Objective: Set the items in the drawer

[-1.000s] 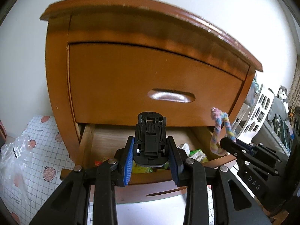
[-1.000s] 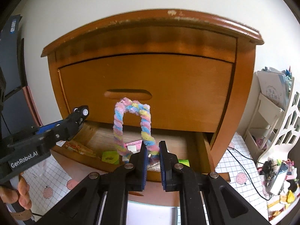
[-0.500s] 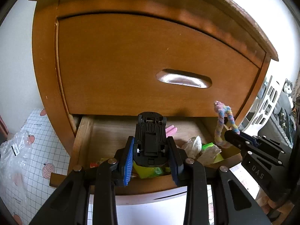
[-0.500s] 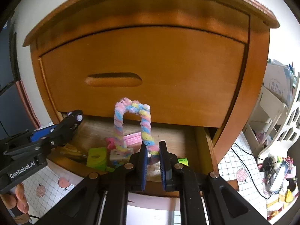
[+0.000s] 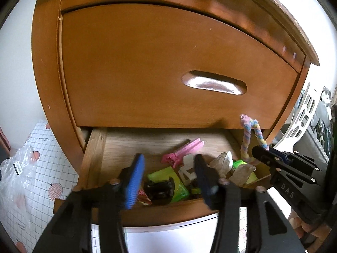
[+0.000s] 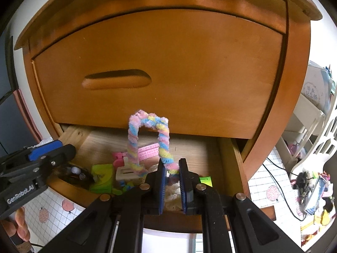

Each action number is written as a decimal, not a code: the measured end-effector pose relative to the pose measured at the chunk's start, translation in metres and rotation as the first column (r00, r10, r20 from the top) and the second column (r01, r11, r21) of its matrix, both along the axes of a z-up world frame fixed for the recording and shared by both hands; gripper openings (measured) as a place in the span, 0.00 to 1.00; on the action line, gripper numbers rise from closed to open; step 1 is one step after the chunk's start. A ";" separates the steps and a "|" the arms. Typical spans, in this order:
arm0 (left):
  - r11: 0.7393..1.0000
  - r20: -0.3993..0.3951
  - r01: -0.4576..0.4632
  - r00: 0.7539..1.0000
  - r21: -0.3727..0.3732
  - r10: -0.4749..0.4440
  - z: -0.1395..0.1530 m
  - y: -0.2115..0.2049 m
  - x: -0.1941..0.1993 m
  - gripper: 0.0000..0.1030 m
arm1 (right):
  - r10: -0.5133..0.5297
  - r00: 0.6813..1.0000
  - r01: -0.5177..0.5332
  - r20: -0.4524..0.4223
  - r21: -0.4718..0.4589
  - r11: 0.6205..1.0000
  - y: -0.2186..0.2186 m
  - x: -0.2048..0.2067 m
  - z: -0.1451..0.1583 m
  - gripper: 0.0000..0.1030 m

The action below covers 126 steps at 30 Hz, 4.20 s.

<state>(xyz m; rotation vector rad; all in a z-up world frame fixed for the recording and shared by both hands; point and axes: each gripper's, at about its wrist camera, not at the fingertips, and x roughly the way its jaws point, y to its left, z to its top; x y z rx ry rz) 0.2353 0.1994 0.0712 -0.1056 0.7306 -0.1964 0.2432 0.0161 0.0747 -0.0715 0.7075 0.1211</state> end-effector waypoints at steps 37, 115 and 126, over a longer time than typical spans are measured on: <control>0.980 0.019 -0.198 0.980 0.029 0.198 0.007 0.083 -0.032 0.77 | -0.017 1.000 0.015 0.026 0.065 0.998 -0.008 -0.034 0.000 0.98; 0.989 0.029 -0.149 0.988 -0.016 0.149 -0.035 0.019 -0.024 0.85 | -0.053 0.998 0.057 -0.042 0.111 0.992 -0.014 0.016 -0.035 1.00; 0.987 -0.034 -0.153 0.988 -0.043 0.151 -0.039 0.029 -0.096 0.89 | -0.039 0.996 0.049 -0.080 0.124 0.991 -0.020 -0.058 -0.029 1.00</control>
